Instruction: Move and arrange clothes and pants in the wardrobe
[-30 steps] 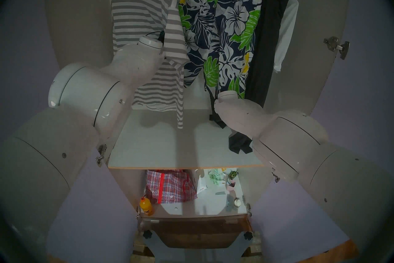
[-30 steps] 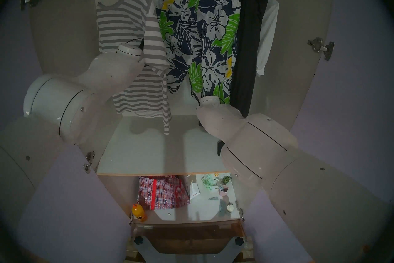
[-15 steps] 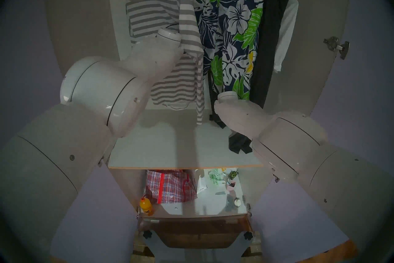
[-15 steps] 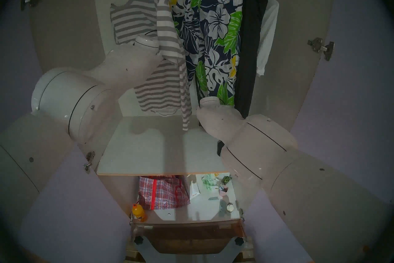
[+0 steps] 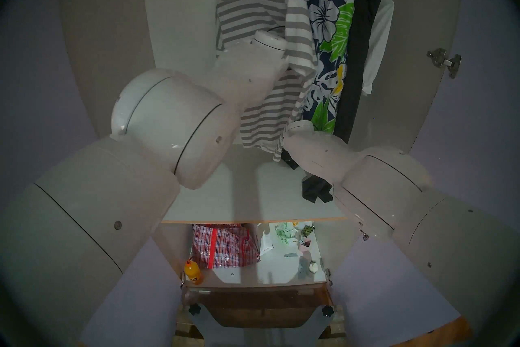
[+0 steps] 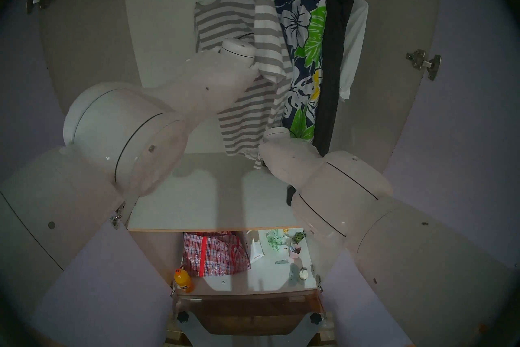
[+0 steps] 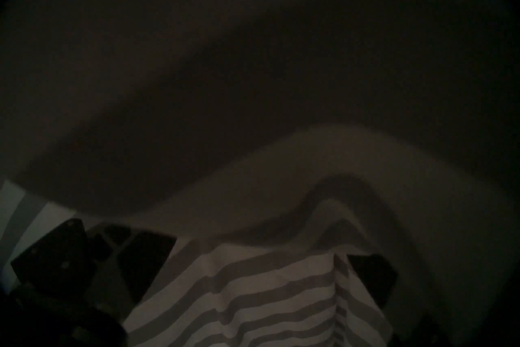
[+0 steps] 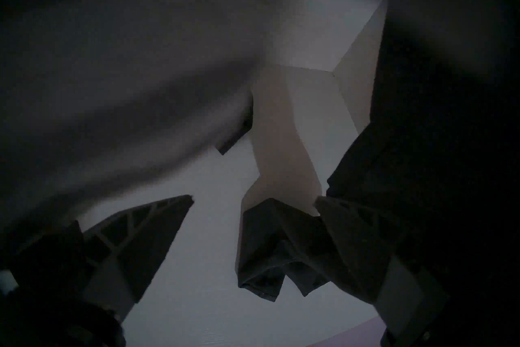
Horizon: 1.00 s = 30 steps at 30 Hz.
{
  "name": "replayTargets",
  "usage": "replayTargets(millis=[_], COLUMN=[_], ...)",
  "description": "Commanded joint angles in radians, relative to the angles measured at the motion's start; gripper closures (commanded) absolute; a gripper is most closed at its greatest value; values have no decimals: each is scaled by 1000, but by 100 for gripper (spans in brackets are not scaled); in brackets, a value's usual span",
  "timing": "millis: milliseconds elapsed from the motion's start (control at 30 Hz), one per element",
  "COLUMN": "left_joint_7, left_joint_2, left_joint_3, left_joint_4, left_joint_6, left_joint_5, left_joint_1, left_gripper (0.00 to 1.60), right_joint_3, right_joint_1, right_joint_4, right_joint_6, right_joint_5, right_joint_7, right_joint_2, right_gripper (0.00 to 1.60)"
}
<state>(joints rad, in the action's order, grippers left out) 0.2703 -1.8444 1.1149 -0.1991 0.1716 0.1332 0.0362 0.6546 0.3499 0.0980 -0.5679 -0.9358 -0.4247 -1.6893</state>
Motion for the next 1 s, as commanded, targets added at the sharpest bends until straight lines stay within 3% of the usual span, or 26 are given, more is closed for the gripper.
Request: replayTargets(millis=[0,800,967], left_joint_7=[42,117,134], left_joint_2=[-22,-159,-163], left_joint_3=[1,0,-1], left_joint_4=[-20,-18,-18], left_joint_6=[-18,-13,-12], left_joint_5=[4,7,7], left_joint_1=[-30,0,4], left_gripper=[0,0,0], right_joint_3=[-1,0,0], right_joint_1=[-27,-17,-16], right_joint_4=[12,12,12], right_joint_6=[5,5,5], right_joint_5=[2,2,2], right_joint_7=[-1,-1,-1], right_joint_2=[-1,-1,-1], right_gripper=[0,0,0])
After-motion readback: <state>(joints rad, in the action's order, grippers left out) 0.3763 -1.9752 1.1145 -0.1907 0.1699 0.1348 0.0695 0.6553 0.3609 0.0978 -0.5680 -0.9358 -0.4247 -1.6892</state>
